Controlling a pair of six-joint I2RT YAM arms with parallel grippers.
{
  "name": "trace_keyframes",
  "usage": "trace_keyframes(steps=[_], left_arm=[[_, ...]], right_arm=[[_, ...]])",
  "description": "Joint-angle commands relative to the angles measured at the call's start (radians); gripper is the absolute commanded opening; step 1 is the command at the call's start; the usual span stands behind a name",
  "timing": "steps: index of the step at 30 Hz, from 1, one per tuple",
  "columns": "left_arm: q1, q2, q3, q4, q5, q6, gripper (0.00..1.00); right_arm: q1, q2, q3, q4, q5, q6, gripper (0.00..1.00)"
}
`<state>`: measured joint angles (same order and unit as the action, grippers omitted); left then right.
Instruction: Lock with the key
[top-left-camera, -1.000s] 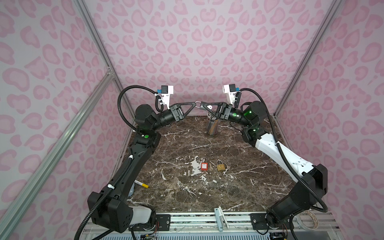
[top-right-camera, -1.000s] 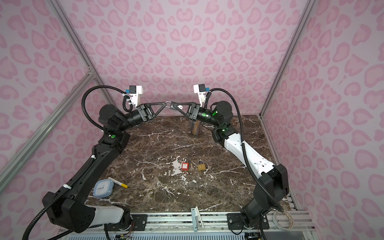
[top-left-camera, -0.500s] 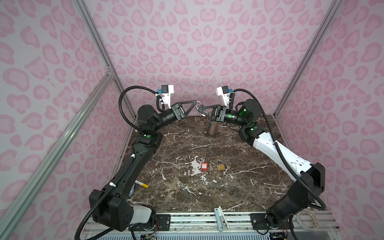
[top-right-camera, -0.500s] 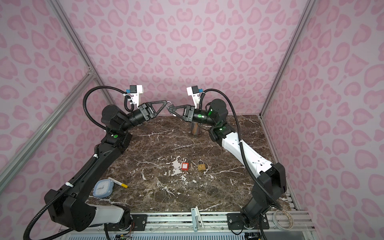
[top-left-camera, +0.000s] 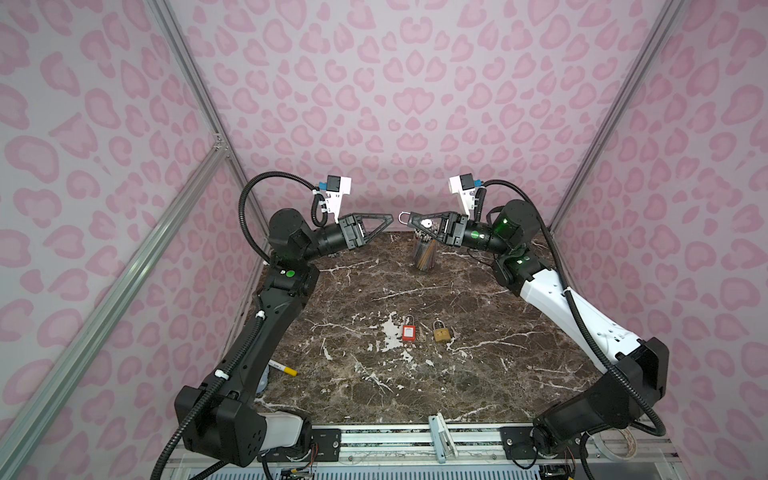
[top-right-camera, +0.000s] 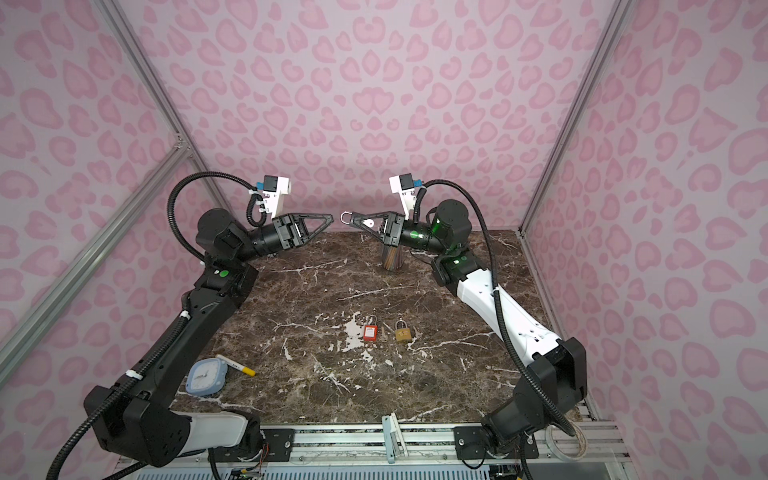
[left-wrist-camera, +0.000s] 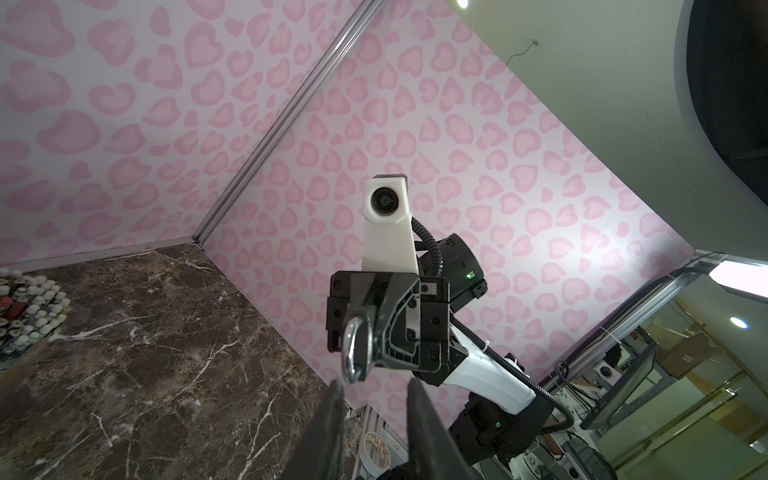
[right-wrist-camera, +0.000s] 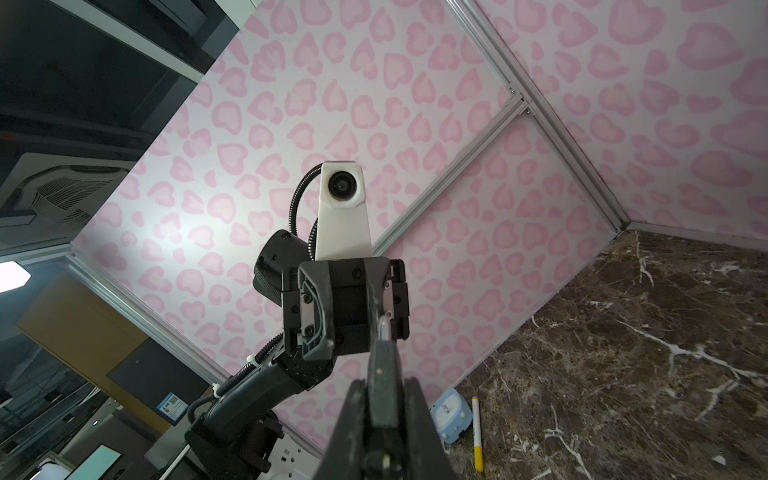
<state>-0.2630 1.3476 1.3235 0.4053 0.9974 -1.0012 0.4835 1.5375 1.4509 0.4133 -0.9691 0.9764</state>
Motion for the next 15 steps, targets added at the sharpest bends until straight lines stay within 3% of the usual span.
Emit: trace_keyframes(steps=[1, 9, 15], left_arm=[[-0.003, 0.008, 0.011, 0.01, 0.018, -0.003, 0.31], [-0.021, 0.028, -0.006, 0.01, 0.014, 0.001, 0.33], [-0.026, 0.026, -0.003, -0.002, 0.012, 0.012, 0.09]], right_arm=[[0.009, 0.011, 0.006, 0.018, -0.013, -0.008, 0.0], [0.055, 0.047, 0.026, 0.013, -0.028, -0.001, 0.0], [0.066, 0.059, 0.026, 0.02, -0.023, -0.001, 0.0]])
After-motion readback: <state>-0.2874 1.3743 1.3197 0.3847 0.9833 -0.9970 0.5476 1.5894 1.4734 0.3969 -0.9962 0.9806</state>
